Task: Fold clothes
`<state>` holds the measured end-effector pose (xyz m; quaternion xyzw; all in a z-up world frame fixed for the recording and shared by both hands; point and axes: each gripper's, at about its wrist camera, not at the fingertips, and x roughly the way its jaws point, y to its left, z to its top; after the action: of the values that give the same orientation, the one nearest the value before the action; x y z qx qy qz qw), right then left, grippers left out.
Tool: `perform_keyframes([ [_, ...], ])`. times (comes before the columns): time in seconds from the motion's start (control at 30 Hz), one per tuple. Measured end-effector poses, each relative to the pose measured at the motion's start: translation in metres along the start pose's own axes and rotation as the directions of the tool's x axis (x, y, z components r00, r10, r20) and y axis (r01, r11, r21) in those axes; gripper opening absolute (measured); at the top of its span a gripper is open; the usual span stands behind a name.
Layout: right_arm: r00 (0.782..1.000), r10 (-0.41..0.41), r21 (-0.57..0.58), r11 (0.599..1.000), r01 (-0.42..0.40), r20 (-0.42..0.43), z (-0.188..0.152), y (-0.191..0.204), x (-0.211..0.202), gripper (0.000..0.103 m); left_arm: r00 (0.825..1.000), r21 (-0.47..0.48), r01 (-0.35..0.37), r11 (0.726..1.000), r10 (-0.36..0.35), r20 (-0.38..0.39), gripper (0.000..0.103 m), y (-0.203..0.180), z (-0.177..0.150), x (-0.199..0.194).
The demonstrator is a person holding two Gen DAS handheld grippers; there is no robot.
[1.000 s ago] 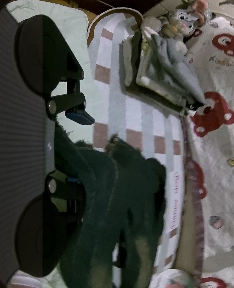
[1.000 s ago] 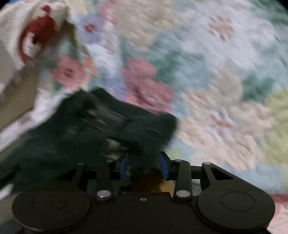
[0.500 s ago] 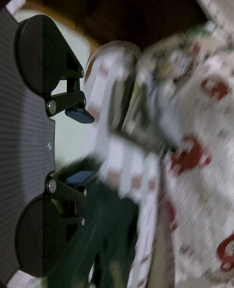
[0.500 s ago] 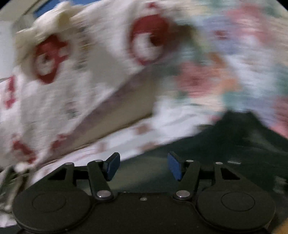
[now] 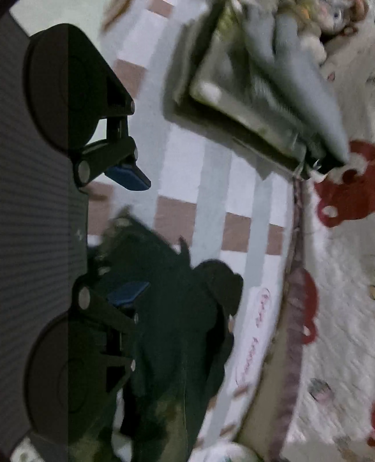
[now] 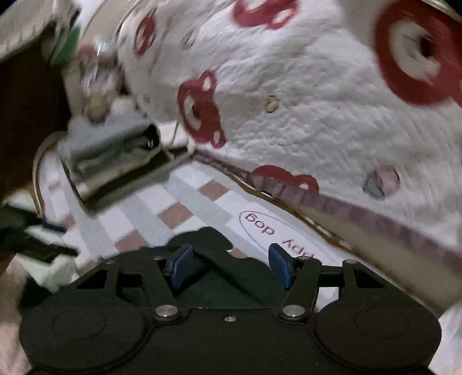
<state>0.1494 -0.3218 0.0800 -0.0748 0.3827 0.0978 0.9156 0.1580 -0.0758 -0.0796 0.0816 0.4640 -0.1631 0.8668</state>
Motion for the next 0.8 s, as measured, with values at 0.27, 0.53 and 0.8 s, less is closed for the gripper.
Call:
perform_keyframes([
  [0.27, 0.978, -0.029, -0.215, 0.976, -0.016, -0.205, -0.004, -0.009, 0.109, 0.057, 0.967, -0.046, 0.252, 0.967, -0.253, -0.035, 0.067, -0.017, 0.033, 0.072],
  [0.53, 0.960, -0.034, -0.117, 0.993, 0.001, -0.279, -0.062, -0.053, 0.128, 0.036, 0.929, 0.129, 0.358, 0.925, -0.339, -0.147, 0.072, -0.073, 0.068, 0.130],
  [0.8, 0.820, -0.286, 0.461, 0.714, 0.527, -0.495, -0.168, -0.253, 0.042, 0.055, 0.910, 0.087, 0.410, 0.908, -0.402, -0.101, 0.003, -0.079, 0.062, 0.153],
])
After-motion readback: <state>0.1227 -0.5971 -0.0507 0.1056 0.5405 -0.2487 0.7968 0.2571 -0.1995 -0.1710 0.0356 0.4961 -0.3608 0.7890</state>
